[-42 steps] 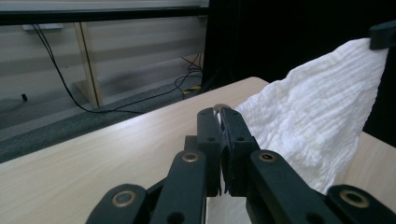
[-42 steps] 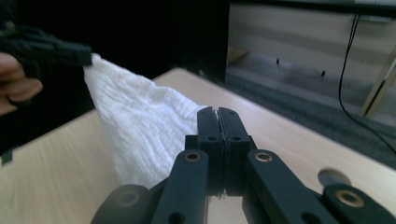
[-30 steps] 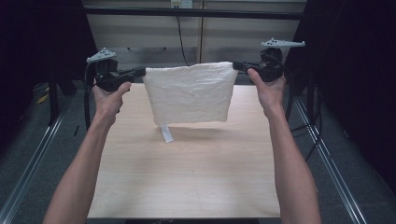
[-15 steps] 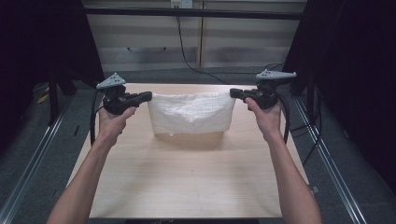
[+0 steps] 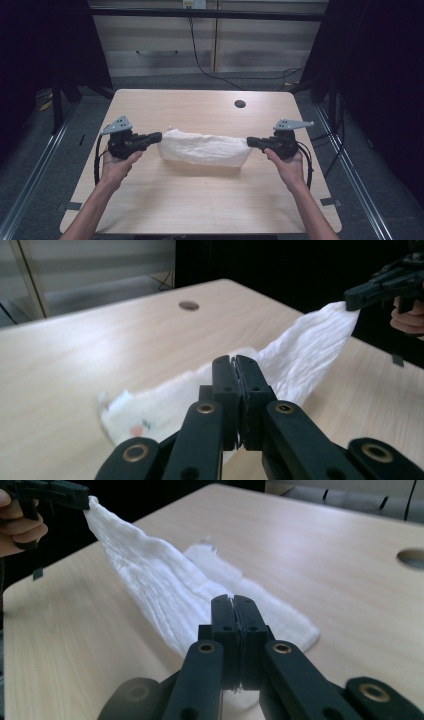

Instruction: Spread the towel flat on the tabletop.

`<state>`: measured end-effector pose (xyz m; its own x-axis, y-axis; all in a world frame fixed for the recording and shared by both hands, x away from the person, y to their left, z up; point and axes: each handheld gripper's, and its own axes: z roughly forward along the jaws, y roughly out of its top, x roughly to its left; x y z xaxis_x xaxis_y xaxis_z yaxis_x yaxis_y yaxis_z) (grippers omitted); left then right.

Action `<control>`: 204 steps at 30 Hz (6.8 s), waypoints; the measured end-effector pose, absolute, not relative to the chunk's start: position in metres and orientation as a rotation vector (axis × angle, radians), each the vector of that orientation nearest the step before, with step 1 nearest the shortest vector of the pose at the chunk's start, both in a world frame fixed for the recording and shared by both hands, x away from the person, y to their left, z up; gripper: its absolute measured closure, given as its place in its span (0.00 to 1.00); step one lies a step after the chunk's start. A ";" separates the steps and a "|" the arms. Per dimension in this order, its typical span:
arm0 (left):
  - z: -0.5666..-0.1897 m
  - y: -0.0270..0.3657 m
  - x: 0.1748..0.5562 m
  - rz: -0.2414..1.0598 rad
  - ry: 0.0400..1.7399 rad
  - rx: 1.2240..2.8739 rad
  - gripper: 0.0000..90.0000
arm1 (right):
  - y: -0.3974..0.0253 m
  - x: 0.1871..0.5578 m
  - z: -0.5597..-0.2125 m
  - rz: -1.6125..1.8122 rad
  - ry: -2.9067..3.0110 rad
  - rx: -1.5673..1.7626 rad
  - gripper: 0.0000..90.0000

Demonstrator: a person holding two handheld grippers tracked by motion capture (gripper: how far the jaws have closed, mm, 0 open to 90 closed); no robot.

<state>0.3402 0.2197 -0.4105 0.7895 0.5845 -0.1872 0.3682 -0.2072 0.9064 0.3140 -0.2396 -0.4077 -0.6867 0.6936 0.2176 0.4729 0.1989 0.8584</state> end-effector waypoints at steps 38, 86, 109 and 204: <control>-0.477 0.213 0.305 0.177 0.819 2.056 0.72 | -0.237 0.259 -0.466 1.406 2.396 1.157 0.80; -0.504 0.173 0.307 0.152 0.714 2.185 0.72 | -0.218 0.276 -0.504 1.240 2.560 1.195 0.89; -0.503 0.175 0.307 0.101 0.698 2.186 0.69 | -0.228 0.323 -0.483 1.243 2.435 1.209 0.78; -0.503 0.186 0.414 0.143 0.907 2.049 0.95 | -0.232 0.363 -0.495 1.338 2.361 1.304 0.97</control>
<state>0.4142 0.1862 -0.5031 0.7284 0.6486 -0.2208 0.5490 -0.3595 0.7546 0.3625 -0.2318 -0.4955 -0.6180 0.7343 0.2810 0.6186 0.2335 0.7503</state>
